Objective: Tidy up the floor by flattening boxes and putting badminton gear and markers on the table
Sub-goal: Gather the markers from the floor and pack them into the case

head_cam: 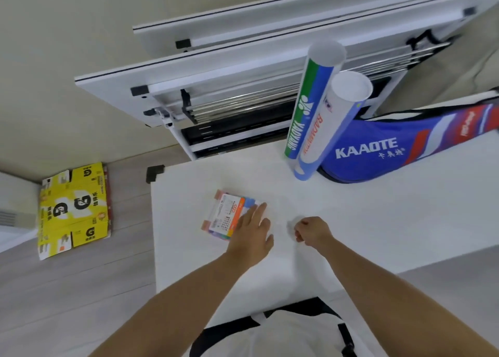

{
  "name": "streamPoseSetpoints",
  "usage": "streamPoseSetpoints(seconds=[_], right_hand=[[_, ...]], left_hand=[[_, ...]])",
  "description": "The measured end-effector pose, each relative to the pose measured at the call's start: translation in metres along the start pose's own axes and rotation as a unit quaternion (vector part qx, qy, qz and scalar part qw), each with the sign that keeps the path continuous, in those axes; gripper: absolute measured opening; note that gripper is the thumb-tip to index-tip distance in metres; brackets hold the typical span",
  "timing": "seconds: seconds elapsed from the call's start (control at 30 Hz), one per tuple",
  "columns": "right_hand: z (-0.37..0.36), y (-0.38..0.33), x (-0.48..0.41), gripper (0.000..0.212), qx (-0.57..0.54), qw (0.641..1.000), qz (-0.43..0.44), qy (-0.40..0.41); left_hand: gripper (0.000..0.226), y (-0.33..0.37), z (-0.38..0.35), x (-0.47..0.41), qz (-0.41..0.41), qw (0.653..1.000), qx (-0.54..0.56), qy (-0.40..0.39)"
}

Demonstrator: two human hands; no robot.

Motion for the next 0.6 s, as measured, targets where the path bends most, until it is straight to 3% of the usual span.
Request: streamPoseSetpoints(seconds=[0.13, 0.37, 0.5, 0.6], right_hand=[[0.012, 0.009, -0.009, 0.020, 0.032, 0.998, 0.044, 0.028], [-0.009, -0.014, -0.009, 0.016, 0.062, 0.995, 0.076, 0.024], [-0.034, -0.028, -0.019, 0.036, 0.072, 0.994, 0.084, -0.011], [-0.049, -0.030, -0.023, 0.027, 0.068, 0.995, 0.075, -0.011]], left_hand=[[0.062, 0.001, -0.029, -0.004, -0.005, 0.992, -0.040, -0.119], [0.100, -0.066, -0.017, 0.015, 0.017, 0.977, -0.101, -0.189], [0.100, -0.104, -0.007, 0.029, 0.027, 0.970, -0.107, -0.215], [0.099, -0.105, -0.010, 0.037, 0.040, 0.980, -0.085, -0.174]])
Point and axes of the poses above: each hand's wrist, its own x-axis away from the middle knuckle, its own z-axis out of the back of the hand, y = z × x, the point moved 3 cm from there along -x, towards the middle knuckle, and after that the axes turned 7 degrees about -z, right-handed, at the moved point
